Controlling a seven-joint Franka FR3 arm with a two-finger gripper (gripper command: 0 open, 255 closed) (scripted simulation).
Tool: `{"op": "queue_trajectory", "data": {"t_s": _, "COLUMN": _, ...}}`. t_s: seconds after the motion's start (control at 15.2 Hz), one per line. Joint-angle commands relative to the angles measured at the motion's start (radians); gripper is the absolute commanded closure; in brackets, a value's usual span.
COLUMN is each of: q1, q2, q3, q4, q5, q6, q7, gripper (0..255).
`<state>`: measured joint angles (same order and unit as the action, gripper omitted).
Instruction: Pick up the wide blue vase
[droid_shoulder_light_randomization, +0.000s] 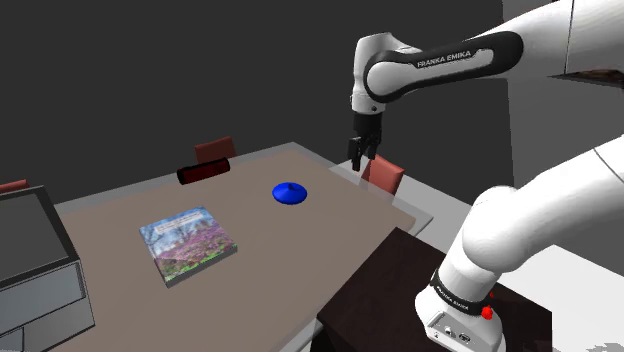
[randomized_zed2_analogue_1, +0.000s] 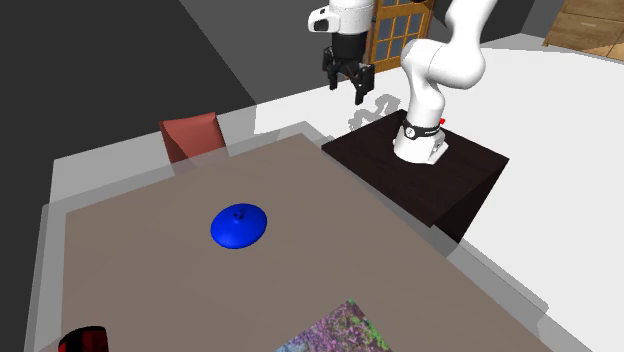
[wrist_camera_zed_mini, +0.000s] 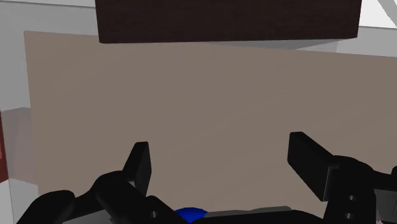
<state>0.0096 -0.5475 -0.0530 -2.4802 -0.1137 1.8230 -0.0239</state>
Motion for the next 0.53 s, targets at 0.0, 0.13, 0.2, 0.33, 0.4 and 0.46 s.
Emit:
{"op": "queue_trajectory", "data": {"t_s": 0.0, "q1": -0.001, "q2": 0.072, "q3": -0.007, "q4": 0.009, "q5": -0.001, "q6": 0.08, "q7": 0.003, "gripper": 0}}
{"op": "queue_trajectory", "data": {"t_s": 0.13, "q1": -0.002, "q2": 0.143, "q3": -0.012, "q4": 0.024, "q5": -0.001, "q6": 0.149, "q7": 0.006, "gripper": 0}}
{"op": "queue_trajectory", "data": {"t_s": 0.2, "q1": -0.003, "q2": 0.179, "q3": -0.015, "q4": 0.034, "q5": -0.001, "q6": 0.182, "q7": 0.007, "gripper": 0}}
{"op": "queue_trajectory", "data": {"t_s": 0.33, "q1": -0.003, "q2": 0.252, "q3": -0.02, "q4": 0.058, "q5": 0.001, "q6": 0.245, "q7": 0.008, "gripper": 0}}
{"op": "queue_trajectory", "data": {"t_s": 0.4, "q1": -0.004, "q2": 0.289, "q3": -0.023, "q4": 0.072, "q5": 0.003, "q6": 0.275, "q7": 0.008, "gripper": 0}}
{"op": "queue_trajectory", "data": {"t_s": 0.46, "q1": -0.004, "q2": 0.327, "q3": -0.025, "q4": 0.087, "q5": 0.004, "q6": 0.303, "q7": 0.009, "gripper": 0}}
